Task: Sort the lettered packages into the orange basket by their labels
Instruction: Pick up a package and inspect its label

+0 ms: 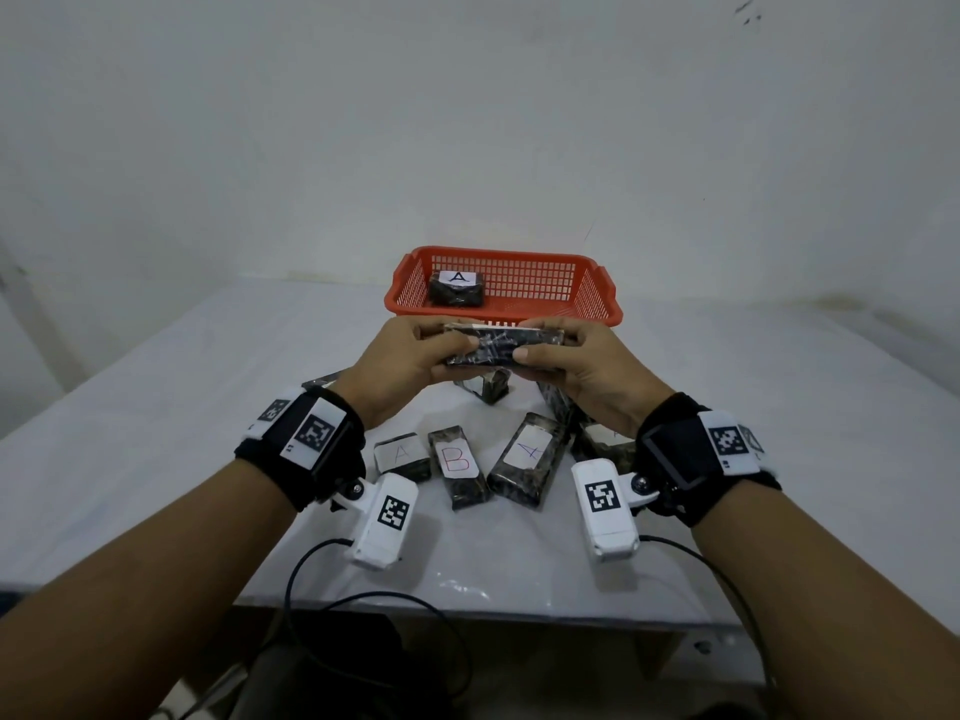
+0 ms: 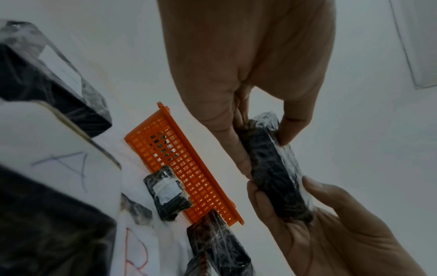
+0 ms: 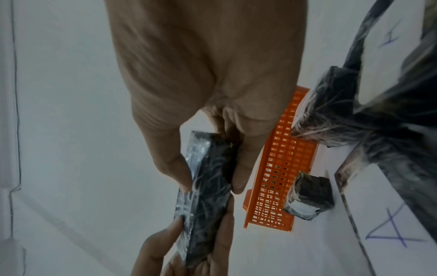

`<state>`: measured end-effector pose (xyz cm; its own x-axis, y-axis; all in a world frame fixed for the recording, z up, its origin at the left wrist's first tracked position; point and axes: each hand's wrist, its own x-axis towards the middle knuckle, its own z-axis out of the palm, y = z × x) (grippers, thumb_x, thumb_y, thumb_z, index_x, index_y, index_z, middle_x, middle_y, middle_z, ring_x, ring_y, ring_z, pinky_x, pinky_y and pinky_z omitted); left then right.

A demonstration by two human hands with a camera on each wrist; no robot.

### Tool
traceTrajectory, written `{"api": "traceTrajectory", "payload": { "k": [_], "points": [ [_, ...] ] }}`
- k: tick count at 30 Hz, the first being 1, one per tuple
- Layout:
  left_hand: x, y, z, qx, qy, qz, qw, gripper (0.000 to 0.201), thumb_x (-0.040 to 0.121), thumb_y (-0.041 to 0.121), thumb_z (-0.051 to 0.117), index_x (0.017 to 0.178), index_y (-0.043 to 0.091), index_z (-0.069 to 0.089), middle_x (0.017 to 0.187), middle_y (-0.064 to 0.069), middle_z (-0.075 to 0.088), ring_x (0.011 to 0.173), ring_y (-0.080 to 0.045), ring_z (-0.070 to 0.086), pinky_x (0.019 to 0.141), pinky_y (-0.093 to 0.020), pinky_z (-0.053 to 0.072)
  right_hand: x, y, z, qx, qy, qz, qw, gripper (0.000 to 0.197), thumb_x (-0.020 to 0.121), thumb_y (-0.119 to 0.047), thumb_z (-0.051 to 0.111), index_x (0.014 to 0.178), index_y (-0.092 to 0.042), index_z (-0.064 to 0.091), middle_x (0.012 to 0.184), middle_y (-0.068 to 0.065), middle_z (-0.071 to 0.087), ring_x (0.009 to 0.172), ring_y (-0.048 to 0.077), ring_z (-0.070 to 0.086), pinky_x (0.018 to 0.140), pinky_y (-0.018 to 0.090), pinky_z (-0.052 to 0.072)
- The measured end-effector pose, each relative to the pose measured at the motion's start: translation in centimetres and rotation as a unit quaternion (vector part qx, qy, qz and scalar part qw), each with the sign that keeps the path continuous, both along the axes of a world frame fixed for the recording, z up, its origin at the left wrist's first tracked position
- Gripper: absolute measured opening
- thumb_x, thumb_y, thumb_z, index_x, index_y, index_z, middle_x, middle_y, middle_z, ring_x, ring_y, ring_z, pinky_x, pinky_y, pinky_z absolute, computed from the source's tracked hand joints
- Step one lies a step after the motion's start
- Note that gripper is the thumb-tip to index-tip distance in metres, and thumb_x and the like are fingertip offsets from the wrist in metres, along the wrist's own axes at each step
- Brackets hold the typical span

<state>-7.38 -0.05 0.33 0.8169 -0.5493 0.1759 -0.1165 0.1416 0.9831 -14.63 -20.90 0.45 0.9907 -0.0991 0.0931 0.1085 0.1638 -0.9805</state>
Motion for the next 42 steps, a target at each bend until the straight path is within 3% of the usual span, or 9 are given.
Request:
{"api": "traceTrajectory", "payload": {
  "k": [3, 8, 15, 18, 22, 27, 31, 34, 42],
  "points": [
    [0.1, 0.4, -0.3, -0.017, 0.028, 0.001, 0.999, 0.025, 0.1, 0.0, 0.059, 0.12, -0.014, 0.065, 0.124, -0.026, 0.071, 0.116, -0.035, 0.071, 0.094, -0.036, 0.061, -0.1, -0.3, -0.1, -0.003, 0.001, 0.002, 1.0, 0.035, 0.088, 0.013, 0.068, 0.122, 0.011, 0.061, 0.12, 0.024, 0.072, 0.108, 0.032, 0.074, 0.097, 0.037, 0.06],
    [-0.1, 0.5, -0.7, 0.002, 0.01, 0.002, 1.0, 0.03, 0.096, -0.003, 0.063, 0.125, -0.01, 0.065, 0.124, -0.023, 0.072, 0.114, -0.033, 0.072, 0.093, -0.034, 0.061, 0.1, -0.5, -0.7, -0.034, 0.002, -0.02, 0.999, 0.038, 0.085, 0.013, 0.072, 0.121, 0.009, 0.061, 0.117, 0.023, 0.073, 0.106, 0.033, 0.074, 0.097, 0.039, 0.061],
    [-0.8, 0.3, -0.8, -0.002, 0.01, -0.021, 1.0, 0.027, 0.097, 0.003, 0.064, 0.122, -0.006, 0.067, 0.117, -0.017, 0.076, 0.107, -0.026, 0.075, 0.089, -0.029, 0.061, 0.7, 0.6, -1.3, -0.066, -0.038, -0.059, 0.995, 0.03, 0.085, -0.003, 0.08, 0.11, 0.007, 0.069, 0.104, 0.015, 0.076, 0.09, 0.026, 0.077, 0.079, 0.03, 0.062],
    [-0.8, 0.4, -0.7, -0.003, 0.009, -0.004, 1.0, 0.025, 0.099, 0.004, 0.062, 0.121, -0.007, 0.068, 0.12, -0.021, 0.074, 0.11, -0.029, 0.074, 0.088, -0.029, 0.061, 0.7, 0.6, -1.4, -0.06, -0.047, -0.05, 0.996, 0.025, 0.083, -0.004, 0.082, 0.105, 0.003, 0.071, 0.103, 0.014, 0.077, 0.094, 0.029, 0.077, 0.083, 0.034, 0.063],
    [-0.7, 0.5, -0.8, -0.013, 0.018, 0.017, 1.0, 0.025, 0.099, 0.002, 0.062, 0.119, -0.011, 0.067, 0.122, -0.025, 0.072, 0.104, -0.025, 0.075, 0.084, -0.027, 0.062, 0.7, 0.8, -1.3, -0.032, -0.025, -0.015, 0.999, 0.05, 0.074, 0.001, 0.084, 0.119, 0.01, 0.064, 0.117, 0.022, 0.074, 0.104, 0.034, 0.075, 0.094, 0.04, 0.062],
    [-0.6, 0.6, -0.9, 0.0, 0.017, -0.003, 1.0, 0.026, 0.096, 0.0, 0.064, 0.12, -0.008, 0.068, 0.121, -0.023, 0.073, 0.107, -0.027, 0.074, 0.091, -0.032, 0.062, 0.6, 0.4, -1.5, -0.067, -0.03, -0.03, 0.997, 0.039, 0.078, 0.009, 0.081, 0.115, 0.004, 0.068, 0.107, 0.016, 0.076, 0.098, 0.03, 0.075, 0.087, 0.033, 0.062],
    [-0.5, 0.5, -0.8, -0.001, 0.012, 0.011, 1.0, 0.025, 0.095, -0.003, 0.065, 0.119, -0.007, 0.068, 0.117, -0.019, 0.076, 0.106, -0.027, 0.075, 0.088, -0.03, 0.062, 0.4, 0.2, -1.5, -0.015, -0.038, -0.005, 0.999, 0.02, 0.093, 0.01, 0.063, 0.112, 0.004, 0.066, 0.106, 0.015, 0.075, 0.096, 0.025, 0.076, 0.09, 0.035, 0.063],
    [-0.6, 0.6, -0.9, -0.011, 0.028, -0.013, 0.999, 0.024, 0.097, -0.002, 0.062, 0.12, -0.005, 0.067, 0.117, -0.016, 0.075, 0.104, -0.023, 0.075, 0.086, -0.028, 0.061, 0.2, 0.1, -1.5, -0.016, -0.037, -0.01, 0.999, 0.023, 0.095, 0.009, 0.061, 0.118, 0.008, 0.064, 0.108, 0.016, 0.075, 0.096, 0.024, 0.076, 0.086, 0.033, 0.064],
    [-0.5, 0.5, -1.4, -0.023, 0.04, 0.002, 0.999, 0.026, 0.098, -0.003, 0.06, 0.122, -0.012, 0.065, 0.121, -0.021, 0.071, 0.104, -0.024, 0.074, 0.086, -0.029, 0.061, -0.2, -0.7, -1.6, -0.02, -0.014, 0.013, 1.0, 0.04, 0.089, 0.015, 0.067, 0.127, 0.01, 0.061, 0.123, 0.022, 0.073, 0.112, 0.031, 0.073, 0.096, 0.034, 0.061]
  ]
}}
